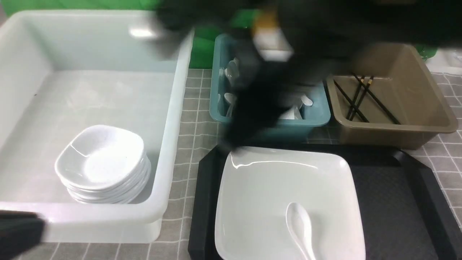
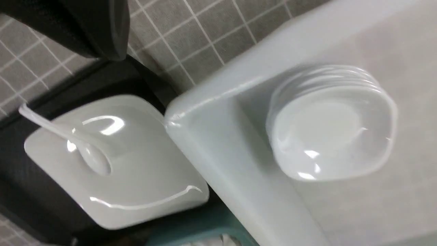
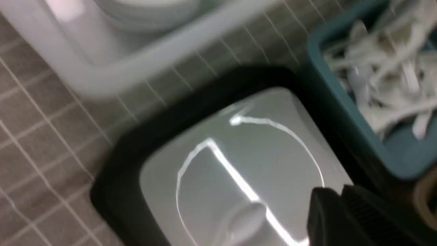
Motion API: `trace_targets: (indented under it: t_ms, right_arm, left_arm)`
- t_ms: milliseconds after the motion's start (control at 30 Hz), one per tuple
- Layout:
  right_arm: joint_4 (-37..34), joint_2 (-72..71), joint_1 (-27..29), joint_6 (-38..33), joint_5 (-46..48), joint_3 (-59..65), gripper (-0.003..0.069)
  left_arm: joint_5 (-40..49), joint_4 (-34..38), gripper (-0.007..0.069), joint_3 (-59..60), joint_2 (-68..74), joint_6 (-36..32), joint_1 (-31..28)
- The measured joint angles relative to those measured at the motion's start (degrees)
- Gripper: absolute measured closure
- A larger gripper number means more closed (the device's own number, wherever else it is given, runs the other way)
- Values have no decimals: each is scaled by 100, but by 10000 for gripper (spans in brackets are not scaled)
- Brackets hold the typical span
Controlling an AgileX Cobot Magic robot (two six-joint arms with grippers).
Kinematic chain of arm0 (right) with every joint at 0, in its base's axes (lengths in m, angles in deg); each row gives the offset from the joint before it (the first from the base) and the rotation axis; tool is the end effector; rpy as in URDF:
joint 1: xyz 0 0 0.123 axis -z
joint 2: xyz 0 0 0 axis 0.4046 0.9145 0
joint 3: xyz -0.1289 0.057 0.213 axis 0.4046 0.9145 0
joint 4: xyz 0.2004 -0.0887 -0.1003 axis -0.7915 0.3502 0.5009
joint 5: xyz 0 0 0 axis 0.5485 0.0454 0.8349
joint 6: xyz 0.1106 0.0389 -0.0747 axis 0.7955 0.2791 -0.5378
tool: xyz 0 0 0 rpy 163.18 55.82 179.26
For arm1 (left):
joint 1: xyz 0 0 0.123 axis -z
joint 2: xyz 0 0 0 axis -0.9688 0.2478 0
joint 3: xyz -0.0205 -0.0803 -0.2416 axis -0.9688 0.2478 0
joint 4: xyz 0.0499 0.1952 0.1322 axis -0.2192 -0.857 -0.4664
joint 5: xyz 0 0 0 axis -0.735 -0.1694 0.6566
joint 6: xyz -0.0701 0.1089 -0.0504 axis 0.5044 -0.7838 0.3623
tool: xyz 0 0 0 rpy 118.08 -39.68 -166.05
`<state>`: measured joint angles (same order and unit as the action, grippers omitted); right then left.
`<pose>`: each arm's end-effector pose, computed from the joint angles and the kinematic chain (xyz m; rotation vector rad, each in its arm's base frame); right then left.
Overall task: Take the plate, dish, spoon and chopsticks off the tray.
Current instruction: Use the left arm to grab a soup spoon from the plate
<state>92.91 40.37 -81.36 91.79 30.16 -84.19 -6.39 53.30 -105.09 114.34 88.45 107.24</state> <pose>0.2163 0.2652 0.3508 -1.1050 2.1625 0.0702 0.1110 -0.0816 0.3037 0.6235 2.2467 -0.3973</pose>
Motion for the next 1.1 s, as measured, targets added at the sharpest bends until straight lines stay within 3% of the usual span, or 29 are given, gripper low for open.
trace_targets:
  t_ms: [167, 333, 500, 533, 600, 767, 1100]
  right_arm:
    - [6, -2203, 500, 638, -32, 2375, 572]
    - [0, -3743, 594, 1147, -150, 3714, 566]
    - [-12, -4908, 594, 1554, -286, 4481, 557]
    - [-12, -5323, 594, 1613, -319, 4674, 550]
    - [-12, -5575, 594, 1644, -332, 4772, 547]
    - [-12, -5861, 594, 1553, -332, 4859, 530]
    - [-12, -5861, 594, 1348, -332, 4859, 498]
  left_arm:
    - [-565, 635, 603, 0, 1730, -460, 0]
    - [-1299, 1355, 603, 0, 2906, -658, 51]
    - [-2184, 1805, 603, -3, 3493, -720, 716]
    - [-2502, 1727, 603, -55, 3767, -452, 1210]
    - [-2564, 1476, 603, -191, 4040, -65, 1594]
    - [-2071, 293, 603, -1194, 5075, 1237, 2505]
    - [-1574, -54, 603, -2160, 5906, 1502, 2742]
